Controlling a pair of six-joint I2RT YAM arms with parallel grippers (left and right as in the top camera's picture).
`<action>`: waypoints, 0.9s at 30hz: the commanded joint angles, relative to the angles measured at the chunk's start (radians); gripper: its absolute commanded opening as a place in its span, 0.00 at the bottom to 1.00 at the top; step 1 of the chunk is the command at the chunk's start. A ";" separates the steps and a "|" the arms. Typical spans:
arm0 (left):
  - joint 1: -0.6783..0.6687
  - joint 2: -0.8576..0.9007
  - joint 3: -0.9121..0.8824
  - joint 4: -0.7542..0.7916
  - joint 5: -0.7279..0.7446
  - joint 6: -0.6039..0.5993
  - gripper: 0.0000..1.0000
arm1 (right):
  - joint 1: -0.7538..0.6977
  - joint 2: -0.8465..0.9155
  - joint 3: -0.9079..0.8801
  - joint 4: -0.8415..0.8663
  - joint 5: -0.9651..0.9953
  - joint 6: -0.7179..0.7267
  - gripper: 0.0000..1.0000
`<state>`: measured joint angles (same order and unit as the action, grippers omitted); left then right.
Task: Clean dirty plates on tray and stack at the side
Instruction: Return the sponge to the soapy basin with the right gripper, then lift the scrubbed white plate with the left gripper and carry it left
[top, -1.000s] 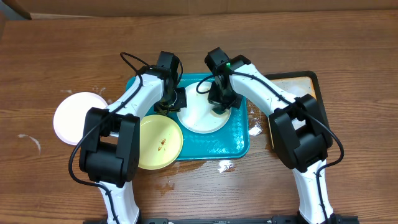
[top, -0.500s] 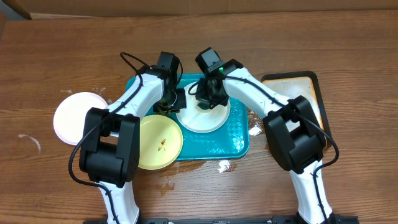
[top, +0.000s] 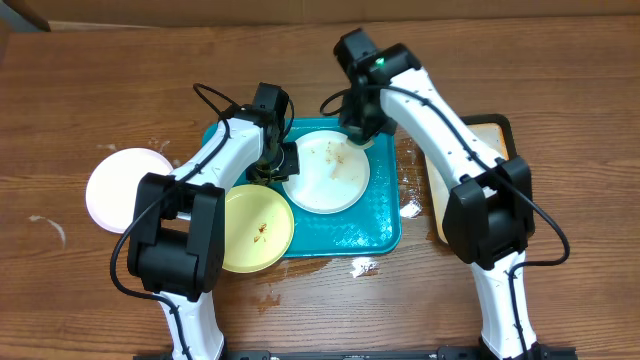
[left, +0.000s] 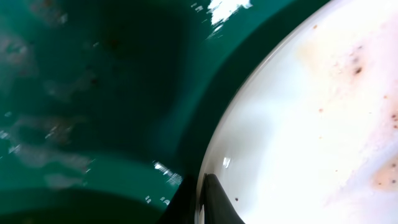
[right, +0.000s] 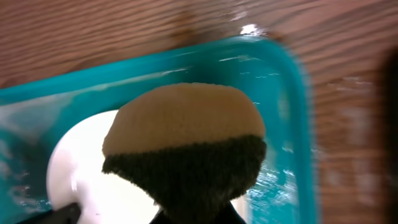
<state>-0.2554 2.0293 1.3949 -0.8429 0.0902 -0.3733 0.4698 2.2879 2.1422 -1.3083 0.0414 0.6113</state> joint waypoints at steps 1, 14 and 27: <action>0.014 0.013 0.016 -0.046 -0.126 -0.022 0.04 | -0.040 -0.023 0.052 -0.055 0.057 -0.018 0.04; 0.013 0.012 0.392 -0.376 -0.372 -0.036 0.04 | -0.190 -0.025 0.059 -0.217 0.122 -0.018 0.04; -0.043 0.012 0.659 -0.620 -0.575 -0.063 0.04 | -0.220 -0.025 0.058 -0.274 0.168 -0.026 0.04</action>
<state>-0.2623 2.0315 2.0037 -1.4338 -0.3653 -0.4084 0.2501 2.2879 2.1750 -1.5829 0.1890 0.5941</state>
